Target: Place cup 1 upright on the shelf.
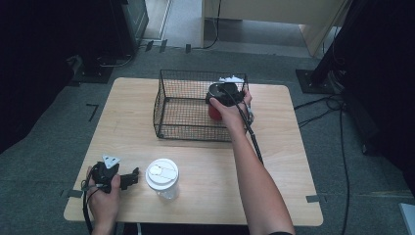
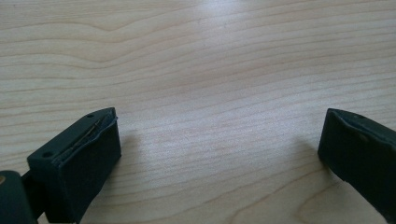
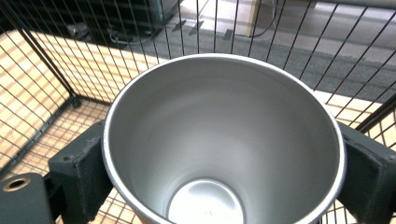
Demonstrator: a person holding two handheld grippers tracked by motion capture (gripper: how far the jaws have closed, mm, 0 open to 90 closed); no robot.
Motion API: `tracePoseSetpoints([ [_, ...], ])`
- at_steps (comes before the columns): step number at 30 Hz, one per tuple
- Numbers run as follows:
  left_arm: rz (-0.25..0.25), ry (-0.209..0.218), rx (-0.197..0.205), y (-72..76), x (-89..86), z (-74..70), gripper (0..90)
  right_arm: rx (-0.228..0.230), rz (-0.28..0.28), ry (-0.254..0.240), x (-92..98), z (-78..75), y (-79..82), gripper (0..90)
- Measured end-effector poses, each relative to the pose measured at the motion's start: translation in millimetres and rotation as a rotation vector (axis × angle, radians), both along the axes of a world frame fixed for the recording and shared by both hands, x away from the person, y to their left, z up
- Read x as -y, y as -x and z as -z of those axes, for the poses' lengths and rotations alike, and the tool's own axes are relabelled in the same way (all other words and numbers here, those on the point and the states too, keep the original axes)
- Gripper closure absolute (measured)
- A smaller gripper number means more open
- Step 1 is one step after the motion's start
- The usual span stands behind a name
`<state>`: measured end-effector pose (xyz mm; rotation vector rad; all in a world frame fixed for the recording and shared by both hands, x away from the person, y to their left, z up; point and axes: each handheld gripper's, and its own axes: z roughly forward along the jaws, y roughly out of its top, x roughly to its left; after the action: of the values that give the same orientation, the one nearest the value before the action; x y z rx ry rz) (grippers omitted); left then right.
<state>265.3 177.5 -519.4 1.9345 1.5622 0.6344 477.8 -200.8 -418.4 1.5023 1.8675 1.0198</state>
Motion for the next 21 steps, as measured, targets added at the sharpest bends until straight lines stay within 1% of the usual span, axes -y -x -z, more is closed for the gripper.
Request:
tracePoseSetpoints([
  [2,0.000,0.001,0.000,0.0,0.1,0.0,0.0,-0.007,0.000,0.019,-0.9,1.6,0.0,6.8],
  [5,-0.001,0.001,0.001,0.0,0.1,0.0,0.0,-0.011,-0.001,0.009,-0.8,1.3,0.0,6.8],
  [8,-0.001,0.001,0.001,0.0,0.1,0.0,0.0,-0.024,-0.004,0.003,-1.3,1.0,0.2,6.8],
  [9,-0.001,0.001,0.001,0.0,0.1,0.0,0.0,-0.035,0.000,0.003,-1.2,1.1,0.1,6.7],
  [10,-0.001,0.001,0.001,0.0,0.1,0.0,0.0,-0.035,0.000,0.003,-1.2,1.1,0.1,6.7],
  [13,-0.001,0.001,0.001,0.0,0.1,0.0,0.0,-0.056,0.008,0.009,-1.4,0.7,0.4,6.6],
  [19,-0.001,0.001,0.001,0.0,0.1,0.0,0.0,-0.079,0.023,0.016,-1.6,-0.8,2.8,6.4],
  [21,-0.001,0.001,0.001,0.0,0.1,0.0,0.0,-0.086,0.024,0.033,-4.5,-2.2,5.5,6.4],
])
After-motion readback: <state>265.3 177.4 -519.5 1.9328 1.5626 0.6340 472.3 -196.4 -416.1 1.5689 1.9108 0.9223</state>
